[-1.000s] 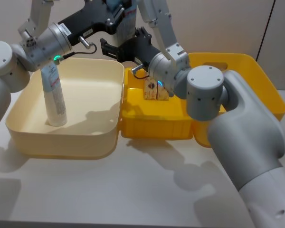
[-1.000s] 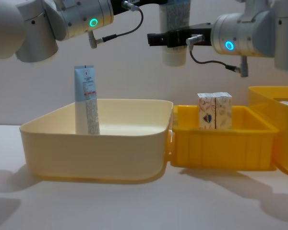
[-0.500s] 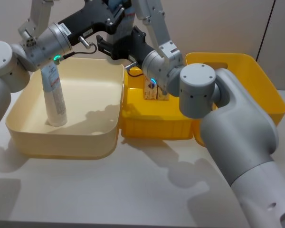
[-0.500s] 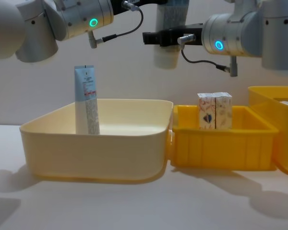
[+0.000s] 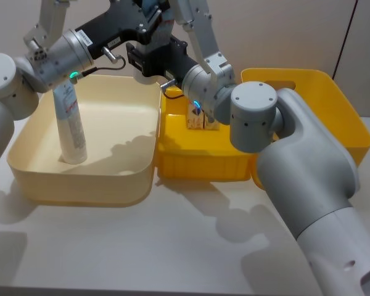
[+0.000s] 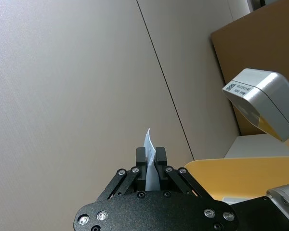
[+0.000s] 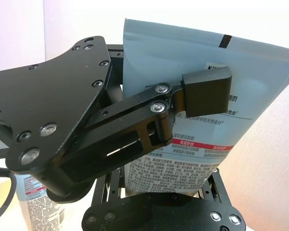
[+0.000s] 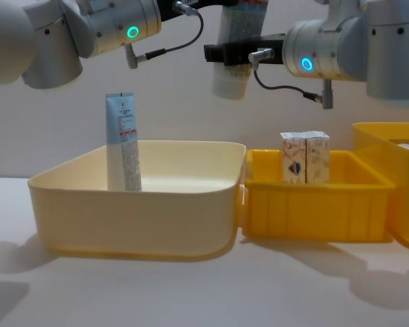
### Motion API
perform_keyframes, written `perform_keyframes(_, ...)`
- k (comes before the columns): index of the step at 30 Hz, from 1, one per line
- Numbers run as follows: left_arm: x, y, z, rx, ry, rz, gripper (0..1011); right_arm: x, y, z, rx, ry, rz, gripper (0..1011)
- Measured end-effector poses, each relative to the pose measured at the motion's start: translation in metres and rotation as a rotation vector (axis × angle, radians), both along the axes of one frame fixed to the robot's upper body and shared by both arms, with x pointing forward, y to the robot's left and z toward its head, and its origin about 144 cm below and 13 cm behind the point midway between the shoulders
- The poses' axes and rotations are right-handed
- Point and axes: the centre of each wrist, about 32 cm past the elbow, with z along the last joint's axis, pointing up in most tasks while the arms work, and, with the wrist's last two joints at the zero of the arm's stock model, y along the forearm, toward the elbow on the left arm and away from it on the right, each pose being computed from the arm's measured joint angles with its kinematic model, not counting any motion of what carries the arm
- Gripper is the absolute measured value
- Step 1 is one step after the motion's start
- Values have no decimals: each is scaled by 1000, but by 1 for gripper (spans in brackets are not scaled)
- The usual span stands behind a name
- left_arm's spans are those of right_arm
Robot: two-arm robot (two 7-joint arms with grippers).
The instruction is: Bimanual collaborative sorting of washing and personal care products
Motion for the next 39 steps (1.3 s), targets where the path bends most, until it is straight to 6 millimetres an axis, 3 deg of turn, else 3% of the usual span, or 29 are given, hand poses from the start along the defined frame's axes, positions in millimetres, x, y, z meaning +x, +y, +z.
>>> perform_keyframes(23, 0, 0, 0, 0, 0, 0, 124, 1, 1, 0, 3, 1, 1, 538)
perform_keyframes(39, 0, 0, 0, 0, 0, 0, 125, 1, 1, 0, 3, 1, 1, 499)
